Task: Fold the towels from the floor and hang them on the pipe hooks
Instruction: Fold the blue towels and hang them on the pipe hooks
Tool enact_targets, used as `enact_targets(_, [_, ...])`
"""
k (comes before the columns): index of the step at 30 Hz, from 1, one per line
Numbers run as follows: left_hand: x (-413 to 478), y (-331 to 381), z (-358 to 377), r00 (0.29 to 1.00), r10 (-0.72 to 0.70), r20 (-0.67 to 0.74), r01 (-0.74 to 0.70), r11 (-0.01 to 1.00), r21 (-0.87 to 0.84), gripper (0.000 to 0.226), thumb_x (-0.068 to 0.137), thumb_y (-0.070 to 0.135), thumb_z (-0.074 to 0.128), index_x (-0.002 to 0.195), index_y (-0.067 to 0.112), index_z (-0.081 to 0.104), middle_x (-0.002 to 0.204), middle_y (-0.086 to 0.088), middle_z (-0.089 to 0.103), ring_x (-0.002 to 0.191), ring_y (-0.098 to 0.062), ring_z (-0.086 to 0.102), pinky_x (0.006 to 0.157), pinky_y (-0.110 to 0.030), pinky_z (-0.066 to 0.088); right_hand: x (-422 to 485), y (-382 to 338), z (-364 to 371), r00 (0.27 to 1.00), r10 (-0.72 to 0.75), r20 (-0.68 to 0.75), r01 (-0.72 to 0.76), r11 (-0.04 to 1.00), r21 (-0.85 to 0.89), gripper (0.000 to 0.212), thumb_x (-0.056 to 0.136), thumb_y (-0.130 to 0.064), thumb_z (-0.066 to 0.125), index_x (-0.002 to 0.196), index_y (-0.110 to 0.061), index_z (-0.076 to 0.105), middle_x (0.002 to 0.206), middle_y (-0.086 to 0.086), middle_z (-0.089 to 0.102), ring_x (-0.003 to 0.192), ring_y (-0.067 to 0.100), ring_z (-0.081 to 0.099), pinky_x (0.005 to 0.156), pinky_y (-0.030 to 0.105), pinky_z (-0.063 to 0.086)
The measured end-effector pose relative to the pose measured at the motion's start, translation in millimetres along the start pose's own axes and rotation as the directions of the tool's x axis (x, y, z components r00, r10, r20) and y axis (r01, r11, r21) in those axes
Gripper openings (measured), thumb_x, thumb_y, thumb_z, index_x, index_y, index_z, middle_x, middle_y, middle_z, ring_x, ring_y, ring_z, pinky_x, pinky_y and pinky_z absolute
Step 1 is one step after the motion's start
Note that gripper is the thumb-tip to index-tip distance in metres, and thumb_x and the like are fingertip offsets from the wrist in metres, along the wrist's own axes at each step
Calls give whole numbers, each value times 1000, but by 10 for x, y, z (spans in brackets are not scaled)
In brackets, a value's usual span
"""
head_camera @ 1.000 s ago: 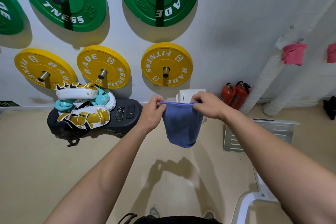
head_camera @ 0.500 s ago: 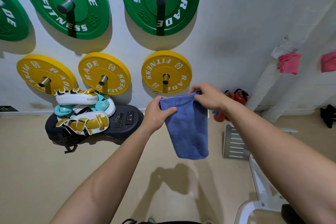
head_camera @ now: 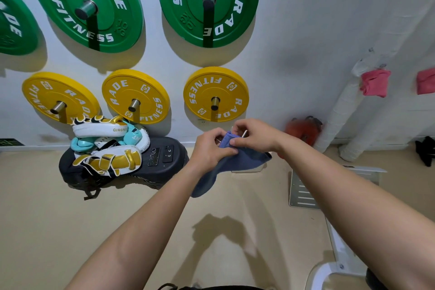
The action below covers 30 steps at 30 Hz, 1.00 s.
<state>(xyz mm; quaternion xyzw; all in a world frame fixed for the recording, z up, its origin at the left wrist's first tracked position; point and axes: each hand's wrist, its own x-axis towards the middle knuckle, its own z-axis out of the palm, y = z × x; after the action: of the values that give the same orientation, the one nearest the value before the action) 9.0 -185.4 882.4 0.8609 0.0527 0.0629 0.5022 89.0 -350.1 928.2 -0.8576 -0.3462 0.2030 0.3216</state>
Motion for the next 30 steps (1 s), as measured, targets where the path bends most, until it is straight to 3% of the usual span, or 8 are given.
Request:
enact_targets(2, [-3, -53, -6, 998, -55, -17, 54, 996, -73, 36, 69, 23, 89, 93, 16, 64, 82, 0, 67, 70, -9, 57, 63, -21, 48, 40, -40, 22, 998, -53, -33, 52, 998, -34, 13, 89, -26, 69, 83, -20, 60, 84, 4, 66, 75, 17, 57, 71, 37, 48])
enact_targets(4, [-23, -133, -13, 996, -89, 19, 91, 990, -111, 34, 72, 30, 84, 98, 17, 65, 89, -4, 71, 79, -17, 64, 71, -33, 53, 77, -79, 17, 992, -91, -91, 89, 996, -28, 11, 91, -20, 65, 84, -22, 56, 84, 1, 63, 75, 14, 54, 70, 34, 45])
enact_targets(7, [-81, -291, -29, 986, -120, 116, 126, 991, -45, 31, 75, 36, 76, 101, 20, 69, 95, 1, 74, 91, -23, 69, 80, -46, 57, 139, -96, -69, 974, -85, -210, 92, 995, 27, 9, 96, -20, 59, 90, -24, 53, 83, -5, 59, 74, 12, 52, 69, 31, 43])
enact_targets(12, [-251, -569, 16, 953, -206, 222, 199, 978, 55, 9, 86, 22, 71, 94, 23, 68, 90, 8, 73, 84, -15, 68, 66, -27, 50, 215, 42, -310, 927, -30, -373, 39, 999, 17, 9, 96, -20, 57, 96, -29, 57, 89, 2, 65, 82, 22, 60, 72, 33, 45])
enact_targets(18, [-277, -811, -207, 941, -277, 195, 244, 954, 173, 12, 89, 23, 65, 80, 19, 60, 71, 8, 61, 66, -12, 53, 63, -29, 42, 182, 399, -461, 855, 176, -487, -172, 984, 53, 2, 99, -20, 52, 98, -20, 54, 91, 5, 62, 86, 26, 56, 72, 32, 37])
enact_targets(22, [-191, -888, -440, 936, -317, 153, 312, 948, 54, 14, 89, 21, 67, 89, 8, 64, 73, 2, 62, 67, -15, 56, 67, -33, 45, 100, 649, -417, 795, 313, -519, -298, 948, 115, 8, 102, -21, 48, 98, -14, 49, 97, 9, 58, 89, 29, 52, 73, 34, 35])
enact_targets(27, [-93, -745, -549, 936, -351, 24, 351, 927, -132, 18, 99, 11, 58, 108, -4, 64, 88, -9, 67, 65, 0, 65, 57, -13, 50, -14, 892, -261, 717, 452, -531, -427, 887, 177, 14, 102, -22, 47, 94, -10, 49, 96, 9, 56, 87, 25, 47, 72, 32, 30])
enact_targets(30, [-18, -753, -462, 919, -384, -85, 372, 919, -127, 18, 99, 17, 59, 103, 2, 68, 88, -6, 70, 71, -8, 66, 54, -12, 47, -32, 906, -153, 687, 537, -490, -470, 842, 263, 17, 97, -22, 51, 84, -11, 51, 90, 8, 58, 85, 27, 50, 70, 33, 35])
